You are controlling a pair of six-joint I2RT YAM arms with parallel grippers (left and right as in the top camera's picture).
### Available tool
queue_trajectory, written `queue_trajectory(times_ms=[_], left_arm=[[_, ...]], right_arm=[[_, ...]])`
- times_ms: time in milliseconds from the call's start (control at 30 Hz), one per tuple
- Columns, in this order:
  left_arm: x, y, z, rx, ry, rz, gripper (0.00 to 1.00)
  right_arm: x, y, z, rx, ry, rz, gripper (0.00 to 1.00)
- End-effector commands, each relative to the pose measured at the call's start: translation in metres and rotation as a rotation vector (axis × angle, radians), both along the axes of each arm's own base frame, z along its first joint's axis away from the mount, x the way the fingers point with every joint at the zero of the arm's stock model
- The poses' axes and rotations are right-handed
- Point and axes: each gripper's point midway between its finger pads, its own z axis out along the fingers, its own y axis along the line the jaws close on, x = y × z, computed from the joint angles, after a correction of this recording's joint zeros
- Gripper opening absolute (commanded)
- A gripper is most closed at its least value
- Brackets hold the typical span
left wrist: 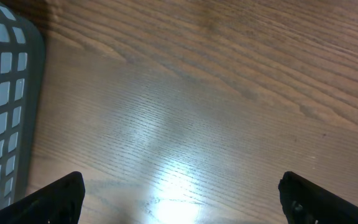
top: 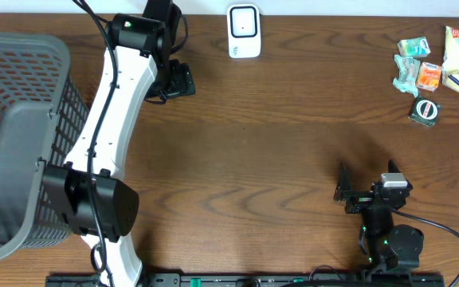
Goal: Scan the item barcode
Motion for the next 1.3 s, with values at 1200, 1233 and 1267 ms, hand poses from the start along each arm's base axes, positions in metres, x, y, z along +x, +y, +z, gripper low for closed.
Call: queue_trajectory(times_ms=[1200,1233,1267], left_arm=[[-0.012,0.006,-0.004,0.037,0.063,-0.042,0.98],[-0.012,0.006,-0.005,0.040,0.067,-0.062,0.98],[-0.012,0.006,-0.005,0.044,0.071,-0.086,0.98]], right_arm=[[0.000,0.000,0.000,-0.011,-0.005,0.001,0.99],[0.000,0.000,0.000,-0.011,-0.005,0.000,0.99],[0.000,0.000,0.000,-0.011,-0.005,0.001,0.99]])
